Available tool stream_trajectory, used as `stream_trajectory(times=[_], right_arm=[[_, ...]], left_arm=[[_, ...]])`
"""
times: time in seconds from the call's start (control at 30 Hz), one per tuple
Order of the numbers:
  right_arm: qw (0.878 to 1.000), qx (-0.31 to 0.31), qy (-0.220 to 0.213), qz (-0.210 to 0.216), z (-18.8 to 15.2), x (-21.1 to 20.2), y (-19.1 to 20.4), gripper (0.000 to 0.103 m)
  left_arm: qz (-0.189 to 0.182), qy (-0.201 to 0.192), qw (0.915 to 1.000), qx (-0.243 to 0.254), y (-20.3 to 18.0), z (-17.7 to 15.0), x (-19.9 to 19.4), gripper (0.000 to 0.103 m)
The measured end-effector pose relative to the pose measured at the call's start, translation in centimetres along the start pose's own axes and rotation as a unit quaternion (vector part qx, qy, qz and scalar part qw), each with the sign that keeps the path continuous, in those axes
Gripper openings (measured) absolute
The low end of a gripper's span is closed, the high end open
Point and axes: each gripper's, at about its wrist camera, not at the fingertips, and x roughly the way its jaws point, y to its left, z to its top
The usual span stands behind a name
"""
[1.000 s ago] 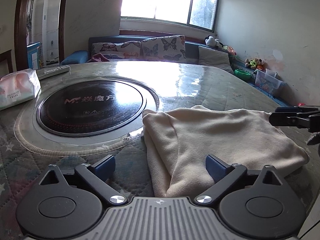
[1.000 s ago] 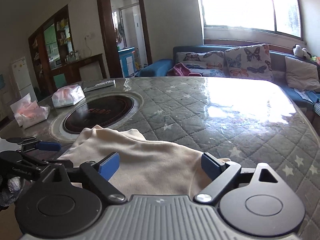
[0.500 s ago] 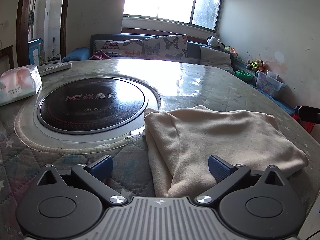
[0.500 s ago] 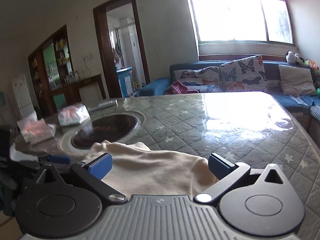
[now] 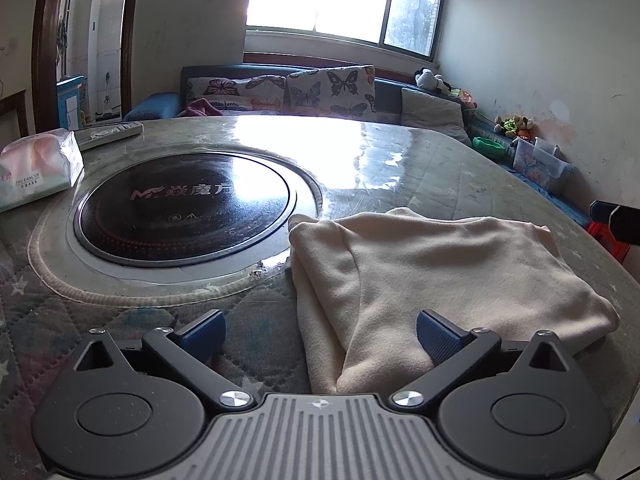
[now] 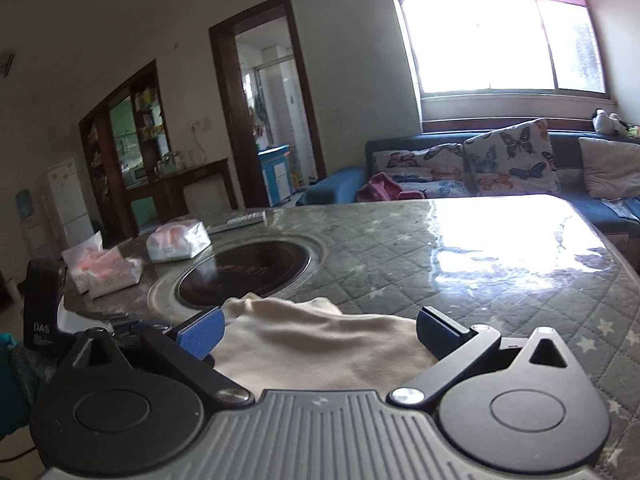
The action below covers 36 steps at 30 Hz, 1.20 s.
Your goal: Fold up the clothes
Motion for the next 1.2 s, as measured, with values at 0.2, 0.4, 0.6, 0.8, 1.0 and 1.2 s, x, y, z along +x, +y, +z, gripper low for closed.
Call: stream_trajectory(times=[0.2,0.4,0.6,0.8,1.0,1.2], right_arm=[[0.999,-0.027,0.031,0.015,-0.6,0.8,1.5,0.103],[0.998,-0.047,0.042,0.019,-1.1,1.4,2.7,0.103],[0.997,-0.055,0.059,0.011,-1.6,2.3,3.3,0.103],[0.996,-0.054,0.073,0.005,-1.8,2.9,3.2,0.103],[0.995,-0.053,0.082,-0.023,-2.6,2.9,2.1,0.103],[0.996,-0.031,0.069,-0.057,-2.6,1.8,-0.1,0.103]], left_arm=[[-0.001,-0.003,0.9999,-0.013,0.7,0.1,-0.7,0.103],[0.033,-0.013,0.9994,-0.002,1.2,0.3,-1.7,0.103],[0.04,-0.008,0.9987,-0.032,1.9,0.7,-1.7,0.103],[0.041,0.004,0.9991,-0.012,1.1,0.5,-0.9,0.103],[0.057,0.01,0.9982,-0.012,1.2,0.6,-1.0,0.103],[0.052,-0.003,0.9986,0.0,0.1,2.0,-0.9,0.103]])
